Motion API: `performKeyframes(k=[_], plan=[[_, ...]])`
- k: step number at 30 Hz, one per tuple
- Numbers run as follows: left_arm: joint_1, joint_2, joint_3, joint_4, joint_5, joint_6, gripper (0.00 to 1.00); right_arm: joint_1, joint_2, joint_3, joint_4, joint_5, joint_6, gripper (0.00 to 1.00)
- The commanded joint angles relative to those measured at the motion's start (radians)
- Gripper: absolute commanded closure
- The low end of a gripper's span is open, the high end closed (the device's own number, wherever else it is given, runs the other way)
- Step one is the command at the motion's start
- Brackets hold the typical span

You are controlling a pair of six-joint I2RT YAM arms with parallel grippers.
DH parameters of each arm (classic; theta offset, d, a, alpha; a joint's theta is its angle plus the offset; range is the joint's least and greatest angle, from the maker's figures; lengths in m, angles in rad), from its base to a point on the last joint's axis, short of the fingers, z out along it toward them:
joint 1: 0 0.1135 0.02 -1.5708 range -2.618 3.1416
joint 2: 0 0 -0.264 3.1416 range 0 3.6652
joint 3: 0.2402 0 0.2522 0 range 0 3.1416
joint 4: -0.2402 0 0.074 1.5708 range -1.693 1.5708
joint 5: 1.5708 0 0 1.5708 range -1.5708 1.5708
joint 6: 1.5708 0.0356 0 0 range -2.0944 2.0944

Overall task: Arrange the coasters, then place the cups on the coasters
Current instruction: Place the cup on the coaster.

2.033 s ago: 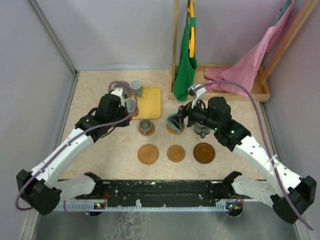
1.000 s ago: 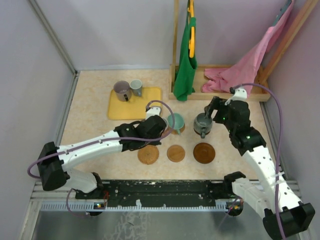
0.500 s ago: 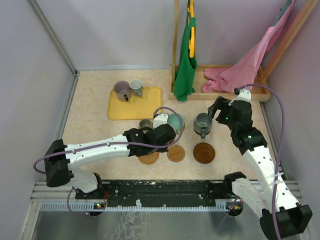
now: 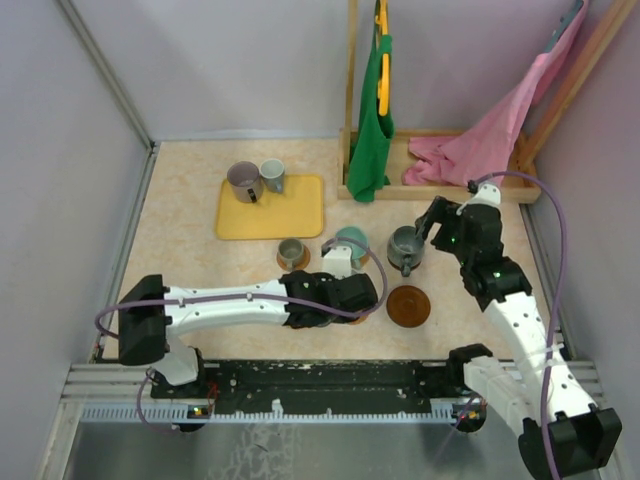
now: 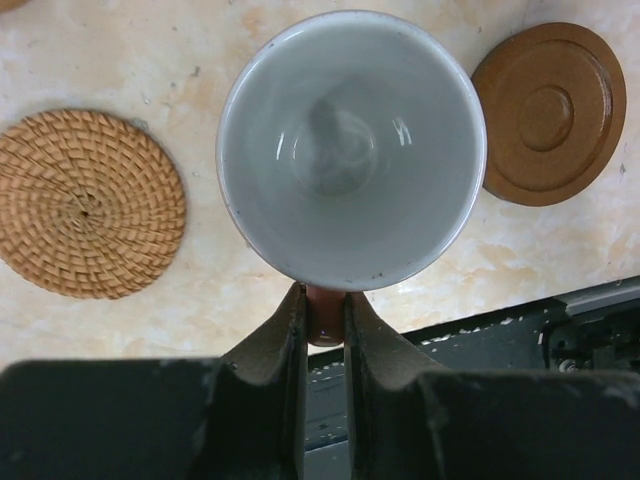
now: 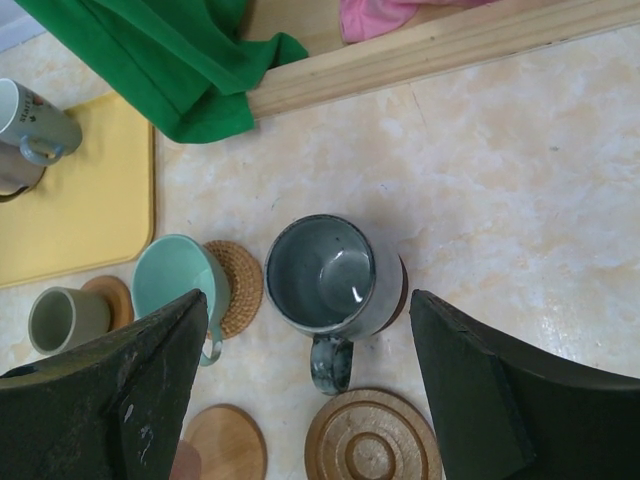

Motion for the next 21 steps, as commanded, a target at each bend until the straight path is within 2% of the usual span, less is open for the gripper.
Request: performKeyframes(k=[1,6,10,21], plan=[[-0.042,0.053,0.078,-0.039,-0.075,-0.141,1.0,-0.013,-0.032,-0.007,0.045,-0.005,0.005,0.18],[-0.072,0.124,0.131,-0.124,-0.108,-0.243,1.0,-0.017,-0.05,-0.014,0.047,-0.015,0.008,0.18],[-0.08,0.13,0.104,-0.115,-0.106,-0.301,1.0,-0.017,-0.061,-0.016,0.047,-0.025,0.008,0.18],[-0.091,0.132,0.07,-0.103,-0.115,-0.334,1.0,-0.017,-0.062,-0.027,0.06,-0.06,0.02,0.18]])
